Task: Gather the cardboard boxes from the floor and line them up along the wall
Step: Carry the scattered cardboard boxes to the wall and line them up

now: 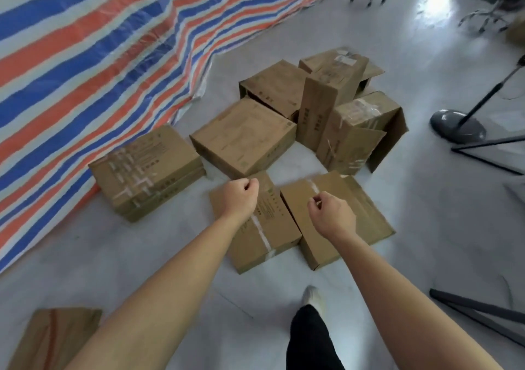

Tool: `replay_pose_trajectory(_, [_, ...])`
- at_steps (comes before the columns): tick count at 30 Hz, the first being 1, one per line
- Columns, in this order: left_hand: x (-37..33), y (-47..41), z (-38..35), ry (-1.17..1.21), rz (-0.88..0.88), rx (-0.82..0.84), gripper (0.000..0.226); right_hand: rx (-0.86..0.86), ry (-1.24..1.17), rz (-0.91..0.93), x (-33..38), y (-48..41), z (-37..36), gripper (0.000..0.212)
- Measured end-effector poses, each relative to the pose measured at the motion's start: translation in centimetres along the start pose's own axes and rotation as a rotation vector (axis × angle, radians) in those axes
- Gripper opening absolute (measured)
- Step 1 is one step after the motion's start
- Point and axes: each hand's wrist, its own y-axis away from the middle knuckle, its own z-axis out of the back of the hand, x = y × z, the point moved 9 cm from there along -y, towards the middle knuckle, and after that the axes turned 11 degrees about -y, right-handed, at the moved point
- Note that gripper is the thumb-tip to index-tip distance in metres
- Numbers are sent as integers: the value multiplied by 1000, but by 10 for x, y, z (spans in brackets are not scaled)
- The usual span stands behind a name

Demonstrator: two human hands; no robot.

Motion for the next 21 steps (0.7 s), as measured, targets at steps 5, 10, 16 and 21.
replay_pose_trajectory(5, [51,-70,-73,14,291,-41,51,311,40,-7,-36,-117,-85,31])
replay_pose_trajectory(10, [134,-127,-157,-51,512,27,20,514,35,-138,-101,-177,-191,30])
replay_pose_trajectory(16, [264,-182,-281,-73,649,100,31,677,62,-233,-201,-206,-344,46])
replay_pose_trajectory(21, [384,-209,-386,-130,750,156,62,684,59,-375,-292,-223,-465,63])
